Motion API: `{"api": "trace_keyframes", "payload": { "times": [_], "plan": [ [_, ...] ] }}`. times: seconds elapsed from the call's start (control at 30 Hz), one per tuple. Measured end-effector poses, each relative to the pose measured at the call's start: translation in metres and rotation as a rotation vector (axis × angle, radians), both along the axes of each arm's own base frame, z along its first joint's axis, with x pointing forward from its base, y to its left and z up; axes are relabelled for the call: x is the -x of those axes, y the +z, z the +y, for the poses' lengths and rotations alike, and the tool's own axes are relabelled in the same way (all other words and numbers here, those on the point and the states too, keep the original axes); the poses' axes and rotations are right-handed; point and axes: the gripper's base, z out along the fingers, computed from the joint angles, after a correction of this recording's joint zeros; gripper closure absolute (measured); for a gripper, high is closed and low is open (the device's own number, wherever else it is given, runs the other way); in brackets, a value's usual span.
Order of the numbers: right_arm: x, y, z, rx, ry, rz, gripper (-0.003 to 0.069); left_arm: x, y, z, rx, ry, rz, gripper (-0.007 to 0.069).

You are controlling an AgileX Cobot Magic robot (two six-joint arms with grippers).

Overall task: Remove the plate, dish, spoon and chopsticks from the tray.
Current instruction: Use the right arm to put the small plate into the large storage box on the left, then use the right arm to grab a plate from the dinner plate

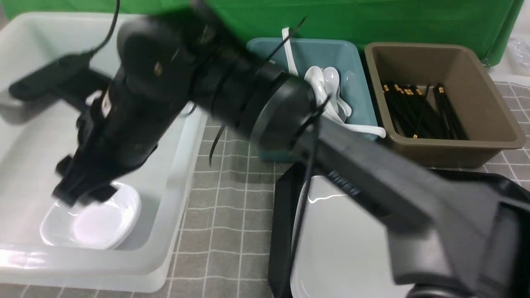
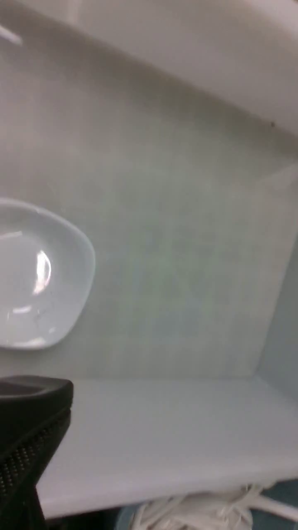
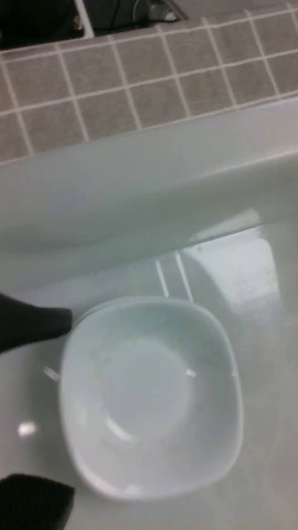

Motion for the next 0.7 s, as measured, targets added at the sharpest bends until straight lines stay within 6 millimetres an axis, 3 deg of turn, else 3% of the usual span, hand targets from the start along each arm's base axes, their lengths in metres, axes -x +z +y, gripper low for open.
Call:
{"api": "trace_keyframes", "payload": {
  "times": [0.03,0.07,0.1,0.13,0.23,0.37,0.4,0.57,0.6,0.7],
  "plan": [
    [-0.004,0.014,-0.009,-0.01,-0.032,-0.038,0.0258,-0.001,0.001,-0.006,0.007,-0.041,-0.012,0.0622],
    [-0.012,0.034,-0.026,-0.024,-0.086,-0.086,0.0362,-0.002,0.003,-0.019,0.02,-0.119,-0.03,0.0622],
    [-0.016,0.04,-0.033,-0.031,-0.11,-0.094,0.0396,-0.003,0.003,-0.021,0.026,-0.129,-0.033,0.0622],
    [-0.026,0.058,-0.054,-0.048,-0.173,-0.118,0.0525,-0.003,0.003,-0.035,0.029,-0.211,-0.04,0.0622],
    [-0.045,0.077,-0.095,-0.047,-0.279,-0.129,0.061,-0.001,0.003,-0.058,0.03,-0.339,-0.04,0.0622],
    [-0.062,0.084,-0.148,-0.005,-0.398,-0.1,0.0638,0.003,0.002,-0.092,0.044,-0.512,-0.037,0.0622],
    [-0.069,0.079,-0.177,0.034,-0.464,-0.062,0.064,0.002,-0.001,-0.107,0.05,-0.575,-0.03,0.0622],
    [-0.077,0.038,-0.271,0.175,-0.669,0.112,0.064,-0.005,-0.021,-0.158,0.042,-0.749,0.013,0.0622],
    [-0.078,0.031,-0.277,0.189,-0.685,0.132,0.064,-0.006,-0.022,-0.16,0.04,-0.754,0.014,0.0622],
    [-0.069,-0.002,-0.327,0.229,-0.804,0.241,0.064,-0.019,-0.036,-0.19,0.012,-0.802,0.018,0.0622]
  ]
}}
